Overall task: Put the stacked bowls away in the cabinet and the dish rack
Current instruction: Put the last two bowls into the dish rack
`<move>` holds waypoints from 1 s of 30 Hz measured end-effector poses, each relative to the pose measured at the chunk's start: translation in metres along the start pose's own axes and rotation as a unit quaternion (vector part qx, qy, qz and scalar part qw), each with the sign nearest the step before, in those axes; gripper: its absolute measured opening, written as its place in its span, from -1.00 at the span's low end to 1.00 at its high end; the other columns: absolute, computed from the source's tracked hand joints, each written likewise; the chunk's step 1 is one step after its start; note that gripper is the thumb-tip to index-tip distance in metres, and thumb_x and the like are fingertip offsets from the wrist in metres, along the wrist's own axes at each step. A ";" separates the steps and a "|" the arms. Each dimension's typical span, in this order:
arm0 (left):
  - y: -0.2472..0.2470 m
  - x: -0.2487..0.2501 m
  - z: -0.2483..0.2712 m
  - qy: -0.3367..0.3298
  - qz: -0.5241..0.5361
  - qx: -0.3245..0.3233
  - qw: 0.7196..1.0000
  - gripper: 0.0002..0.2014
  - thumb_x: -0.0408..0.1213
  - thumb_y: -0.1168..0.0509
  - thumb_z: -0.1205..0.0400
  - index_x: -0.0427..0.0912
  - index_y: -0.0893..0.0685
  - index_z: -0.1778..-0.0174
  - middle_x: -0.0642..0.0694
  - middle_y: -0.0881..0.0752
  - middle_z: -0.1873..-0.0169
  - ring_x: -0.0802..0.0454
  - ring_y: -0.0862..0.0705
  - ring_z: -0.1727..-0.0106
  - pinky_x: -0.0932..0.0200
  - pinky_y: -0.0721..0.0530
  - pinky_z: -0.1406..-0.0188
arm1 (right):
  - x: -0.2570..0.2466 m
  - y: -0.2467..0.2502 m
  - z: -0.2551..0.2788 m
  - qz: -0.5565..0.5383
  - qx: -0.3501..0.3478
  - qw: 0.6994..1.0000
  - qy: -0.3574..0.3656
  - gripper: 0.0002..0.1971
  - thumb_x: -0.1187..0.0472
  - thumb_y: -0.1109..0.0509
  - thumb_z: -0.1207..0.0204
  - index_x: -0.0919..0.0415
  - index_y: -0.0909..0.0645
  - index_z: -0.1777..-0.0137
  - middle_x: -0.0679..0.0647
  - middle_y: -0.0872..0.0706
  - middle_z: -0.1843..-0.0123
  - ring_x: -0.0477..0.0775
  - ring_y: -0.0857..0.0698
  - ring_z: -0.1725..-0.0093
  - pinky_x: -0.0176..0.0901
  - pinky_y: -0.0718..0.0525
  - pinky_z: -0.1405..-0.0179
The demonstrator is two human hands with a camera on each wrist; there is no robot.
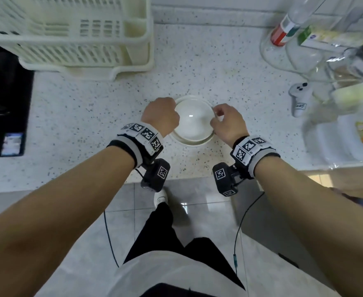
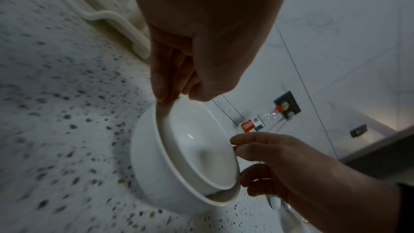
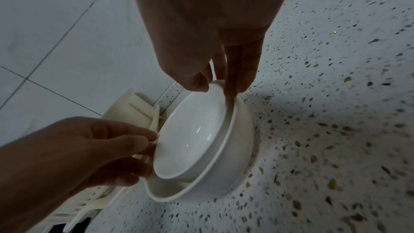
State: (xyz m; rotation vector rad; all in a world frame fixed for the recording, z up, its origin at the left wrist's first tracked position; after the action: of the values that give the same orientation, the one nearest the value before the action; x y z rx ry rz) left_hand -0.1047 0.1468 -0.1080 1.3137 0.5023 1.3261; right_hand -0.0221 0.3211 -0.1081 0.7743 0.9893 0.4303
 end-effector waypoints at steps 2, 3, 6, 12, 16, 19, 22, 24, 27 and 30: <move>-0.002 0.009 -0.009 -0.010 -0.063 -0.040 0.997 -0.83 -0.34 -0.21 -0.64 -0.30 -0.65 -0.04 -0.12 -0.62 0.26 -0.11 -0.62 0.23 0.07 -0.55 0.26 | -0.002 -0.003 -0.005 0.010 -0.003 1.000 0.000 -0.66 0.21 -0.33 -0.52 0.17 -0.58 -0.30 0.10 -0.69 -0.25 0.15 -0.66 -0.23 0.08 -0.63 -0.27; -0.005 0.013 -0.013 -0.014 -0.083 -0.059 0.995 -0.88 -0.35 -0.22 -0.64 -0.29 -0.62 -0.01 -0.11 -0.57 0.30 -0.11 -0.60 0.23 0.07 -0.56 0.26 | -0.003 -0.004 -0.006 0.016 -0.004 1.000 -0.002 -0.64 0.21 -0.33 -0.52 0.15 -0.57 -0.32 0.09 -0.69 -0.26 0.14 -0.65 -0.24 0.06 -0.62 -0.28; -0.015 0.023 -0.022 -0.012 -0.107 -0.101 0.989 -0.93 -0.36 -0.24 -0.62 -0.23 -0.59 0.03 -0.05 -0.49 0.39 -0.09 -0.59 0.24 0.08 -0.57 0.27 | -0.004 -0.005 -0.010 0.027 -0.003 1.000 -0.002 -0.61 0.22 -0.35 -0.51 0.14 -0.54 -0.36 0.08 -0.68 -0.29 0.13 -0.65 -0.26 -0.04 -0.60 -0.20; -0.020 0.024 -0.032 -0.007 -0.124 -0.106 0.987 -0.79 -0.41 -0.27 -0.58 -0.26 -0.64 -0.12 -0.10 -0.56 0.26 -0.11 -0.58 0.25 0.07 -0.57 0.27 | 0.001 -0.008 -0.011 -0.004 -0.020 1.000 -0.002 -0.59 0.29 -0.32 -0.51 0.13 -0.50 -0.36 0.09 -0.66 -0.30 0.14 -0.63 -0.26 -0.07 -0.58 -0.14; -0.013 0.021 -0.025 0.004 -0.096 -0.102 0.990 -0.77 -0.40 -0.25 -0.58 -0.25 -0.62 -0.15 -0.12 -0.65 0.16 -0.11 -0.60 0.21 0.05 -0.59 0.25 | 0.000 -0.006 -0.005 -0.031 -0.029 0.999 0.015 -0.55 0.24 -0.29 -0.55 0.12 -0.44 -0.46 0.10 -0.61 -0.39 0.12 -0.58 -0.34 0.10 -0.60 -0.33; 0.004 0.009 -0.016 0.049 0.014 -0.074 0.996 -0.74 -0.39 -0.20 -0.61 -0.25 -0.67 -0.18 -0.19 -0.79 0.06 -0.11 -0.74 0.19 0.05 -0.70 0.20 | -0.006 0.006 0.004 -0.120 -0.007 0.993 0.016 -0.52 0.06 -0.25 -0.61 0.01 -0.36 -0.53 0.01 -0.58 -0.43 0.10 -0.64 -0.30 0.07 -0.67 -0.24; 0.027 0.006 -0.006 0.072 0.148 -0.074 0.984 -0.76 -0.42 -0.23 -0.62 -0.33 -0.70 -0.17 -0.27 -0.82 0.14 -0.15 -0.83 0.26 -0.06 -0.83 0.12 | -0.021 0.022 0.012 -0.227 -0.038 0.973 -0.007 -0.58 -0.09 -0.18 -0.66 -0.06 -0.40 -0.49 -0.04 -0.61 -0.30 0.07 -0.72 0.02 -0.06 -0.73 0.21; 0.040 0.010 0.002 0.087 0.215 -0.095 0.968 -0.84 -0.43 -0.24 -0.65 -0.30 -0.67 -0.09 -0.27 -0.81 0.18 -0.06 -0.78 0.35 0.05 -0.84 0.25 | -0.035 0.033 0.015 -0.267 -0.076 0.961 -0.022 -0.57 -0.18 -0.09 -0.67 0.01 -0.48 -0.40 0.02 -0.65 -0.08 0.04 -0.68 0.19 -0.04 -0.73 0.26; 0.052 0.016 0.015 0.123 0.306 -0.135 0.934 -0.84 -0.43 -0.20 -0.64 -0.38 -0.67 -0.01 -0.30 -0.82 0.36 0.02 -0.60 0.56 0.20 -0.62 0.54 | -0.041 0.044 0.016 -0.303 -0.130 0.941 -0.080 -0.40 -0.34 0.03 -0.64 0.11 -0.56 -0.28 0.07 -0.63 0.18 0.08 -0.67 0.31 -0.02 -0.78 0.19; 0.057 0.020 0.026 0.161 0.359 -0.133 0.909 -0.78 -0.33 -0.20 -0.64 -0.43 -0.67 0.10 -0.27 -0.76 0.46 0.00 -0.53 0.60 0.22 -0.45 0.58 | -0.040 0.044 0.018 -0.362 -0.176 0.907 -0.124 -0.41 -0.39 0.06 -0.62 0.04 -0.53 -0.27 0.16 -0.75 -0.03 0.19 -0.83 0.13 0.04 -0.84 0.09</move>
State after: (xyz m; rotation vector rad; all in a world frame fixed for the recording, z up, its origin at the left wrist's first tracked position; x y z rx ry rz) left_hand -0.0997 0.1389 -0.0432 1.0825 0.0255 2.1621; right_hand -0.0261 0.3176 -0.0459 0.0954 0.8547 -0.1399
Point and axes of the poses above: each hand's wrist, its own z-axis away from the middle knuckle, its own y-axis out of the back of the hand, x = y × z, the point moved 6 cm from there along -z, towards the middle knuckle
